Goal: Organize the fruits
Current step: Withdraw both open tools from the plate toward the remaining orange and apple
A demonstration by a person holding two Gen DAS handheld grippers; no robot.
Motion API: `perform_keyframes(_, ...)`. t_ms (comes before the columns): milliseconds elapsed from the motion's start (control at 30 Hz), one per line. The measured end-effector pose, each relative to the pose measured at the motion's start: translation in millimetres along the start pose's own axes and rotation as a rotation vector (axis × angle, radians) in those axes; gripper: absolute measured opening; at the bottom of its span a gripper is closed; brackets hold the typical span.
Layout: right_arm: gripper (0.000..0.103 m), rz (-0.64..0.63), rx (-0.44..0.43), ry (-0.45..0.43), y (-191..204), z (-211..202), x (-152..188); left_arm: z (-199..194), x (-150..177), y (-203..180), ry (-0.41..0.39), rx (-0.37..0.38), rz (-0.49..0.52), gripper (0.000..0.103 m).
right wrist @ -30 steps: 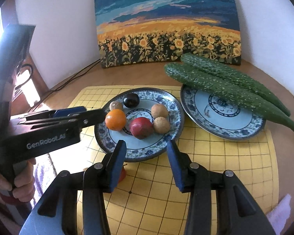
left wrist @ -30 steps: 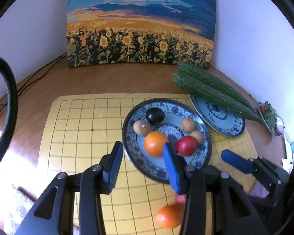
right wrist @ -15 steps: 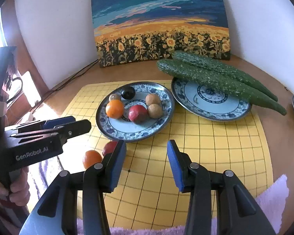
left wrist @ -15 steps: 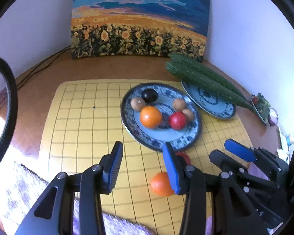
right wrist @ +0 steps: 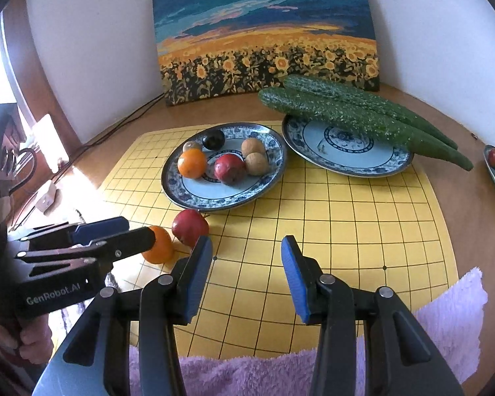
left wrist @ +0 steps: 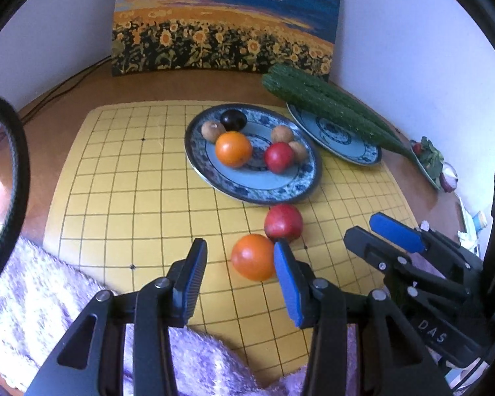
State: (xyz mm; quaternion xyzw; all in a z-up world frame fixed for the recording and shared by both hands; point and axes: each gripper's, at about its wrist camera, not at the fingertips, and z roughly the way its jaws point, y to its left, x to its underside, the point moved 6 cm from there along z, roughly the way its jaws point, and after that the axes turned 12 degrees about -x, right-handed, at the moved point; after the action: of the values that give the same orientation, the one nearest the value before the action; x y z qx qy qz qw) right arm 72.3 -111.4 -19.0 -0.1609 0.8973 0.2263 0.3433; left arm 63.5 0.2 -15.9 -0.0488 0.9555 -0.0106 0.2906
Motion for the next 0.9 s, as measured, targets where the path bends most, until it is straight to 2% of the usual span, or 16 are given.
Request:
perform_keyframes(733,0.045,0.024,-0.004,0.012,-7,1,5,19,8,-12,0.016,-0.004,0.02,0.044)
perform_keyframes(800,0.045,0.025,-0.003,0.012,-7,2,5,19,7,-13,0.008,-0.015,0.033,0.042)
perform_keyframes(833,0.045,0.026,-0.003,0.013,-7,2,5,19,7,-14,0.009,-0.012,0.034,0.037)
perform_keyframes(900,0.045,0.028,-0.004,0.015,-6,3,5,19,8,-14,0.01,-0.002,0.031,0.036)
